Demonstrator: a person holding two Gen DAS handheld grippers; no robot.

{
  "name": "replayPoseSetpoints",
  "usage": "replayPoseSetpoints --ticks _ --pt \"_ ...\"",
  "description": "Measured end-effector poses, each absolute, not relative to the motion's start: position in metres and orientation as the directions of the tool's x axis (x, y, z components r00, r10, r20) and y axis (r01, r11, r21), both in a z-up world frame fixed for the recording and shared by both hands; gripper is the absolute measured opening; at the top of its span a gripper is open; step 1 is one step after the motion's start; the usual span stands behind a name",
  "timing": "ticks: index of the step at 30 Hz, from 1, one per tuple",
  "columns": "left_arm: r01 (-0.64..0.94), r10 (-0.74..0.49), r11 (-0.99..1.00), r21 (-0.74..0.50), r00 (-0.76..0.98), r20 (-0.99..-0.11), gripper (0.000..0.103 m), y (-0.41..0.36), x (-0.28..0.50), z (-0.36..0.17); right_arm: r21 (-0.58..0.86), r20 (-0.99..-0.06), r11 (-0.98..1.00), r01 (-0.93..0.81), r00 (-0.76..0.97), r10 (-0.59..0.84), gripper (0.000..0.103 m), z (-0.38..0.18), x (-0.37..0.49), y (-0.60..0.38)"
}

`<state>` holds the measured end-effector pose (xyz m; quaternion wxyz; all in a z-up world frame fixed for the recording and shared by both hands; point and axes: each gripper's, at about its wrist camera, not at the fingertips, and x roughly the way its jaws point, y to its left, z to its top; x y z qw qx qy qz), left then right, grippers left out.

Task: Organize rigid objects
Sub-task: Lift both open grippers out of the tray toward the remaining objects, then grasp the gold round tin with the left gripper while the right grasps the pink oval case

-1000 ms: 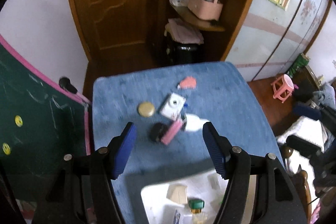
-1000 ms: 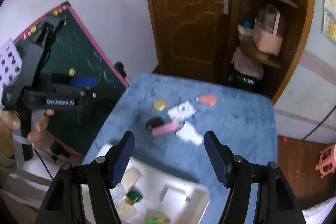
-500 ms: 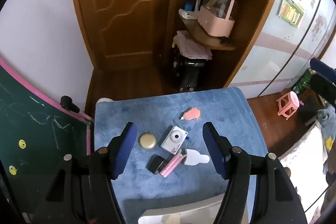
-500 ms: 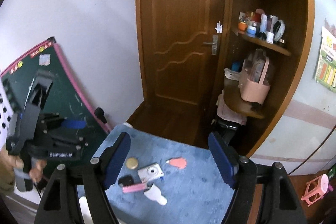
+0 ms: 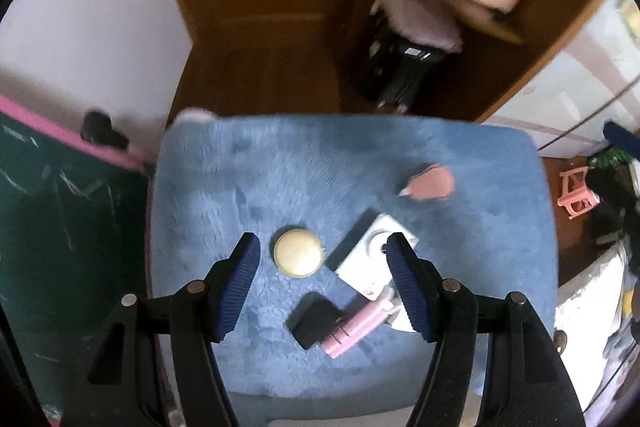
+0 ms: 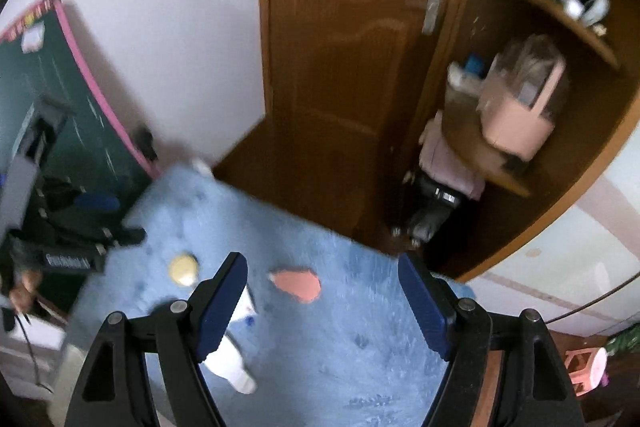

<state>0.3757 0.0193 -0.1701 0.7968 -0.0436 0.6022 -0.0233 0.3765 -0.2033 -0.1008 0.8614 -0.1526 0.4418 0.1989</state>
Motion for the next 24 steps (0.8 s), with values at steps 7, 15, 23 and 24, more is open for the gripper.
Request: replayPoseSetpoints --ticks 7,15,23,24 --pt "-0.106 -0.071 0.991 -0.087 0.15 -0.986 0.069 0.024 0.393 -0.242 -0.191 -0.905 0.776 -0.601 0.414 0.098 0.079 -0.202 0.4 -0.189" --pt "-0.183 -0.092 0.977 -0.107 0.09 -0.992 0.069 0.029 0.392 -0.286 -0.162 -0.928 0.705 -0.69 0.35 0.129 0.079 -0.281 0.409 -0.185" --pt "-0.245 -0.119 0.96 -0.134 0.074 -0.99 0.069 0.044 0.388 -0.302 -0.131 -0.915 0.721 -0.68 0.363 0.176 0.079 -0.316 0.429 -0.184" --pt "-0.254 -0.125 0.957 -0.14 0.074 -0.989 0.069 0.046 0.388 -0.302 -0.119 -0.914 0.726 -0.678 0.36 0.187 0.079 -0.319 0.432 -0.184"
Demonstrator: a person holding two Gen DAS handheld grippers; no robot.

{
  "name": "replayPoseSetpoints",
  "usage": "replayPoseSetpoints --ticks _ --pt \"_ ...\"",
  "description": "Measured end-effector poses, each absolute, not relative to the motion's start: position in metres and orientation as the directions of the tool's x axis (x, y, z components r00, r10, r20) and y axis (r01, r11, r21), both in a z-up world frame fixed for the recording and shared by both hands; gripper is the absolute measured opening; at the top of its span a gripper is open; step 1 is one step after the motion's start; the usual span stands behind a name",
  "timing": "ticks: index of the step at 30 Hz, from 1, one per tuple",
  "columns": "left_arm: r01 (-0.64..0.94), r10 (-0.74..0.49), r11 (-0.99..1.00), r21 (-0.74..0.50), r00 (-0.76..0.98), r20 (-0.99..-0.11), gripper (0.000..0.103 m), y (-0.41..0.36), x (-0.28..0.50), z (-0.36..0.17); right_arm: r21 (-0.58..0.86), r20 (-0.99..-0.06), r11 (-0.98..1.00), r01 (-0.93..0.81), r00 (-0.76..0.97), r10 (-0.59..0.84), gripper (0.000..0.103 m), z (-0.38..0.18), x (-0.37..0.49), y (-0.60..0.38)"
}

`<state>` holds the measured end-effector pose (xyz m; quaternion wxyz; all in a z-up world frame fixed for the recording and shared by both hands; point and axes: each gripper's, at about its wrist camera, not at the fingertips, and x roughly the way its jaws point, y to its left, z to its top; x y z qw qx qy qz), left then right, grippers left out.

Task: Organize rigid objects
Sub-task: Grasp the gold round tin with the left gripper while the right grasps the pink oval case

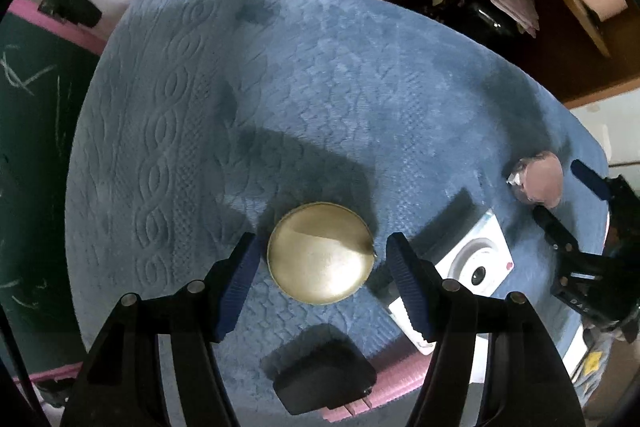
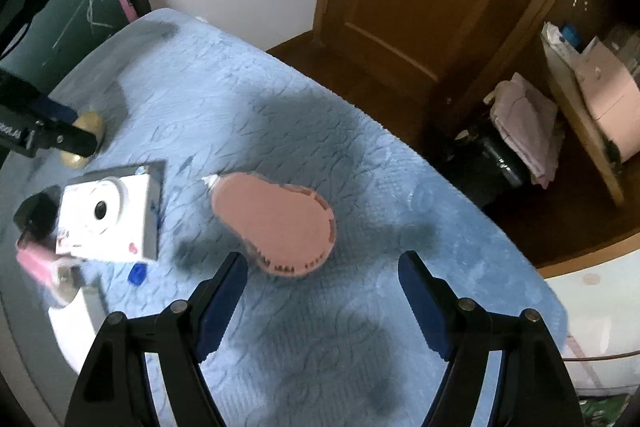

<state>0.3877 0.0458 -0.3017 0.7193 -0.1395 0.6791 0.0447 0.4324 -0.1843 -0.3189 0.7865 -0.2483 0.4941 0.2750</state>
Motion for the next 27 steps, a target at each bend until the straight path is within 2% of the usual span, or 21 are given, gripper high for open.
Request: replayPoseSetpoints --ticks 11,17,19,20,23,27 --pt "-0.268 -0.136 0.952 -0.15 0.072 -0.988 0.069 0.043 0.388 -0.307 -0.073 -0.896 0.706 -0.705 0.357 0.263 0.079 -0.328 0.444 -0.172" --pt "-0.251 -0.095 0.962 -0.107 0.06 -0.994 0.069 0.03 0.393 -0.311 -0.07 -0.884 0.701 -0.71 0.37 0.286 0.078 -0.331 0.443 -0.17" --pt "-0.246 -0.077 0.965 -0.091 0.063 -0.995 0.069 0.027 0.392 -0.312 -0.067 -0.879 0.696 -0.715 0.372 0.298 0.071 -0.331 0.44 -0.168" --pt "-0.245 -0.07 0.966 -0.083 0.063 -0.996 0.069 0.026 0.392 -0.313 -0.041 -0.881 0.688 -0.724 0.351 0.317 0.058 -0.331 0.438 -0.167" --pt "-0.231 -0.034 0.972 -0.047 0.062 -0.998 0.061 0.022 0.392 -0.314 -0.04 -0.881 0.702 -0.711 0.356 0.311 0.055 -0.329 0.433 -0.165" --pt "-0.264 -0.049 0.962 -0.068 0.08 -0.996 0.059 0.027 0.389 -0.313 -0.035 -0.877 0.723 -0.69 0.368 0.309 0.054 -0.326 0.421 -0.165"
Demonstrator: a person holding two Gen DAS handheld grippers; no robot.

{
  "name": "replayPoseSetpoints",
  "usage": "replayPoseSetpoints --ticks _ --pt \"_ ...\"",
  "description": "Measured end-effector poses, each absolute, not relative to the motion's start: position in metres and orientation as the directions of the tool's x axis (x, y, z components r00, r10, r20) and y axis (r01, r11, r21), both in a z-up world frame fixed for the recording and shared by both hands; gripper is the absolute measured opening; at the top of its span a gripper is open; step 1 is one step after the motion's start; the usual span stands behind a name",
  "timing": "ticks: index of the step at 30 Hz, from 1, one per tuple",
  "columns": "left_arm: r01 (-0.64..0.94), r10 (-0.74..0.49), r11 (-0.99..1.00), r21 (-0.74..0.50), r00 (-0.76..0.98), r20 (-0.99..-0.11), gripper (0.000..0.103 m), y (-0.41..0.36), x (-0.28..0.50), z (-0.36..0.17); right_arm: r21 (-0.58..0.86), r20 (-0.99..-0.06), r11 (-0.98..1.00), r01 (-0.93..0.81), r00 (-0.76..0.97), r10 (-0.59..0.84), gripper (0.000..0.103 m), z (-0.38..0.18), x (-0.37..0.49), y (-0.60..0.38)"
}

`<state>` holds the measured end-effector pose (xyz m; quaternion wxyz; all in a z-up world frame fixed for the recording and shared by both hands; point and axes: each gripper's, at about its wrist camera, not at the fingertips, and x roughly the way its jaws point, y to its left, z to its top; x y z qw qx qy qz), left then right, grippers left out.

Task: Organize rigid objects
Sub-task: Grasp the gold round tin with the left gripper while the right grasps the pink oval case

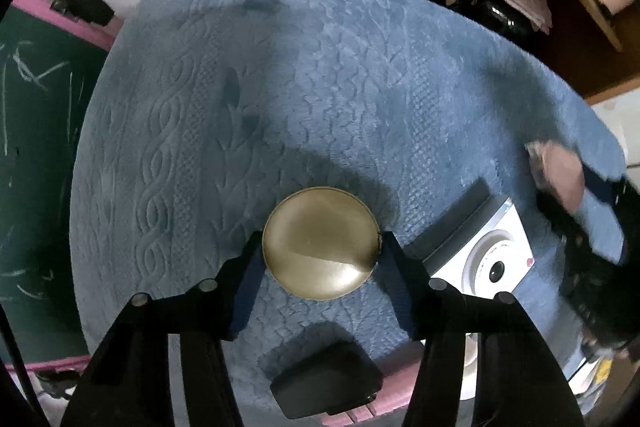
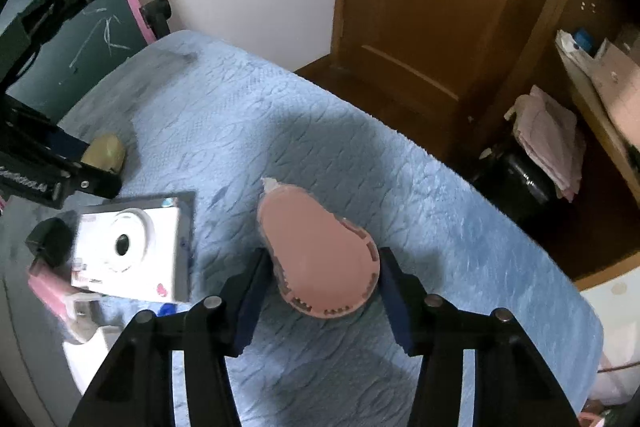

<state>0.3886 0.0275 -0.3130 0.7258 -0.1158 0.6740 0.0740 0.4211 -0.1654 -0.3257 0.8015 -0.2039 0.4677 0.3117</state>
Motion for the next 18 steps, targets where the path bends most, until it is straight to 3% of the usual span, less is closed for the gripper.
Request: replayPoseSetpoints --ticks 8,18 --pt "-0.284 -0.056 0.955 -0.088 0.118 -0.991 0.059 0.038 0.38 -0.298 0.012 -0.86 0.778 -0.628 0.391 0.329 0.053 -0.311 0.387 -0.189" --pt "-0.189 -0.093 0.973 -0.13 0.194 -0.977 0.059 0.032 0.338 -0.226 0.119 -0.813 0.834 -0.539 0.429 0.393 0.053 -0.249 0.331 -0.214"
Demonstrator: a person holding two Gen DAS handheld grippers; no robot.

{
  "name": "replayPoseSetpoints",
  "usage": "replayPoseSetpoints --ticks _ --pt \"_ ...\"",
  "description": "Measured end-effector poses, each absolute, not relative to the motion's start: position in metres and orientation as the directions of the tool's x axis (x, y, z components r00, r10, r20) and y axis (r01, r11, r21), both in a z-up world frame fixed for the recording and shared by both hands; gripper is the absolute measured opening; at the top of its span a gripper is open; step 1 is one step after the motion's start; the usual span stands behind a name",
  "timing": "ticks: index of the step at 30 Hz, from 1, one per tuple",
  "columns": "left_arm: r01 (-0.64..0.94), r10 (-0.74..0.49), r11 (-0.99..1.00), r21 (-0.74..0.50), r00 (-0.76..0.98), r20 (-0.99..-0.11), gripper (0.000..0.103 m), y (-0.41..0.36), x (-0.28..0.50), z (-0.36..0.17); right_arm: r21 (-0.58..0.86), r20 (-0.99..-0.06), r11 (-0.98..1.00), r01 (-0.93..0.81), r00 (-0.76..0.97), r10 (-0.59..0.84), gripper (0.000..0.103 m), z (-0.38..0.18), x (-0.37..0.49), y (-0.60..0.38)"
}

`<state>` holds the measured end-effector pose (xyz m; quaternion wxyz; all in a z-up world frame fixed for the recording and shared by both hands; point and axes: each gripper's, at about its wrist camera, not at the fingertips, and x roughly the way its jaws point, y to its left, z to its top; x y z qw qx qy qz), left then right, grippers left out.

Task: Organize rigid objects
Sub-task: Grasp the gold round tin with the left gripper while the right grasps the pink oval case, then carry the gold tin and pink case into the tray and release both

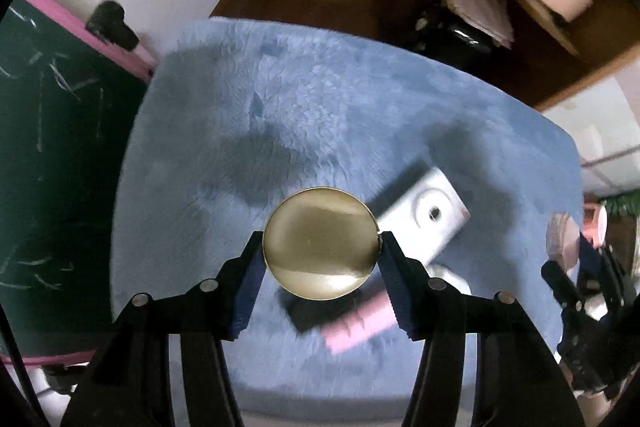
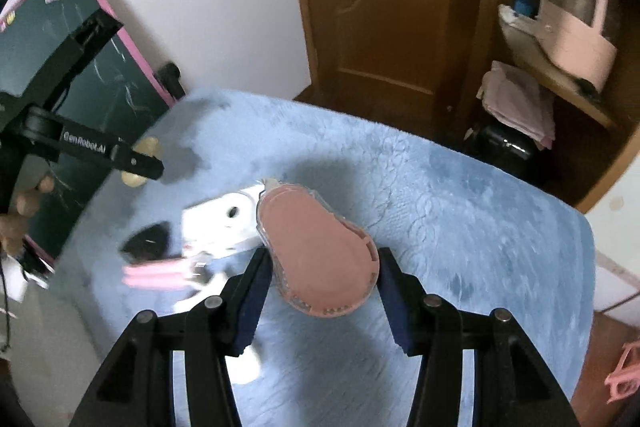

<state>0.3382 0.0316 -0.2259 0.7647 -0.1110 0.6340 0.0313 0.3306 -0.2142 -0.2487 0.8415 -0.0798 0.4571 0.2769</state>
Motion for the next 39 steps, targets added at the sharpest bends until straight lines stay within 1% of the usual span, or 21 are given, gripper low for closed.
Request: replayPoseSetpoints --ticks 5,12,17,20,24,26,29,32,36,39 --pt "-0.114 -0.138 0.979 -0.169 0.241 -0.961 0.059 0.032 0.303 -0.176 0.149 -0.775 0.849 -0.507 0.474 0.419 0.053 -0.198 0.292 -0.219" --pt "0.018 -0.153 0.988 -0.156 0.321 -0.934 0.059 0.034 0.231 -0.113 0.142 -0.693 0.872 -0.469 0.582 0.426 0.053 -0.116 0.214 -0.215" --pt "0.102 -0.189 0.981 -0.164 0.352 -0.917 0.059 0.032 0.178 -0.101 0.144 -0.628 0.891 -0.43 0.657 0.418 0.053 -0.074 0.145 -0.208" --pt "0.145 -0.185 0.979 -0.142 0.354 -0.917 0.059 0.028 0.152 -0.1 0.144 -0.61 0.908 -0.392 0.687 0.393 0.053 -0.066 0.109 -0.202" --pt "0.202 -0.173 0.974 -0.105 0.356 -0.918 0.059 0.024 0.12 -0.111 0.147 -0.613 0.924 -0.352 0.701 0.365 0.053 -0.071 0.066 -0.192" --pt "0.225 -0.166 0.97 -0.088 0.356 -0.92 0.059 0.022 0.108 -0.121 0.136 -0.631 0.933 -0.332 0.697 0.34 0.053 -0.082 0.046 -0.185" --pt "0.239 -0.153 0.968 -0.073 0.338 -0.928 0.059 0.021 0.092 -0.141 0.149 -0.672 0.941 -0.303 0.667 0.321 0.053 -0.103 0.02 -0.178" --pt "0.226 -0.15 0.971 -0.08 0.313 -0.938 0.059 0.023 0.082 -0.164 0.201 -0.732 0.939 -0.278 0.594 0.333 0.053 -0.134 0.004 -0.174" --pt "0.207 -0.145 0.974 -0.089 0.273 -0.951 0.059 0.024 0.074 -0.193 0.211 -0.802 0.944 -0.254 0.506 0.316 0.053 -0.172 -0.011 -0.163" --pt "0.216 -0.137 0.973 -0.079 0.271 -0.953 0.059 0.022 0.069 -0.205 0.211 -0.834 0.944 -0.254 0.456 0.31 0.053 -0.193 -0.02 -0.154"
